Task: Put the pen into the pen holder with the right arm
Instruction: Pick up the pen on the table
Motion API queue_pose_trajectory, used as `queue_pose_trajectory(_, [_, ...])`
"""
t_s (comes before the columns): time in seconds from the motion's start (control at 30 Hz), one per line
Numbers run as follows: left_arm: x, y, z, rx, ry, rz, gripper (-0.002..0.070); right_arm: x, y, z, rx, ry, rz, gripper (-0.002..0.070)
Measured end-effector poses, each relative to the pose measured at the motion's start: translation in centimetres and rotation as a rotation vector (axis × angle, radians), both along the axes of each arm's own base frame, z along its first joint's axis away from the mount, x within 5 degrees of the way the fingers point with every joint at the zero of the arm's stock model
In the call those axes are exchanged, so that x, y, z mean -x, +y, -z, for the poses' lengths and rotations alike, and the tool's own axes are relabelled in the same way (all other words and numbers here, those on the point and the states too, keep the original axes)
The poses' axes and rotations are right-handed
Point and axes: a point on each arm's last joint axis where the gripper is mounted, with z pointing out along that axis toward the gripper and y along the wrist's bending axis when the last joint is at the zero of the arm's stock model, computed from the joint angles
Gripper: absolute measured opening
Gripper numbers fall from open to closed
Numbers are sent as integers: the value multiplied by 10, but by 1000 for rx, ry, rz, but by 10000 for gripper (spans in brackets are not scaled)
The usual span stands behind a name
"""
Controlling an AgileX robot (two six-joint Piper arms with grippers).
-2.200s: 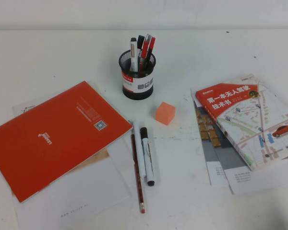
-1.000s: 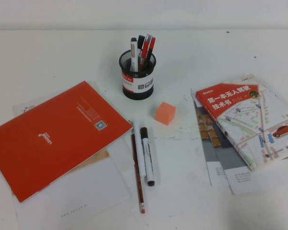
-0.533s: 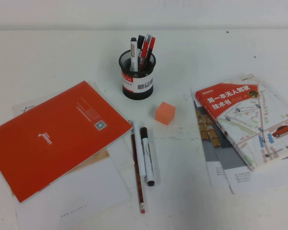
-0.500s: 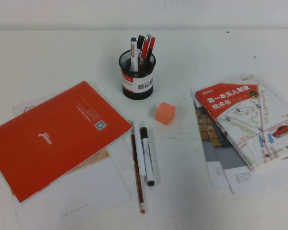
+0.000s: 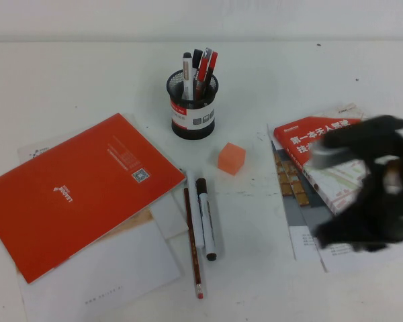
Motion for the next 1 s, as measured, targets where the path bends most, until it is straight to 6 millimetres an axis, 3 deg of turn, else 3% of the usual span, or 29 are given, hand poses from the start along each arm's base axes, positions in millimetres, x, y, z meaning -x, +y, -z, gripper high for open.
queue_pose_trajectory(0.17, [0,0,0,0,0,0,-3,-28,44,10,-9,1,-51,-19])
queue_pose_trajectory(0.5, [0,0,0,0,0,0,-3,-93,97,28,19,44,-23,1])
queue_pose_trajectory(0.8, [0,0,0,0,0,0,-3,-140,138,68,12,76,-30,340])
queue_pose_trajectory(1.0, [0,0,0,0,0,0,-3,-147,152,90,-11,129,-25,368])
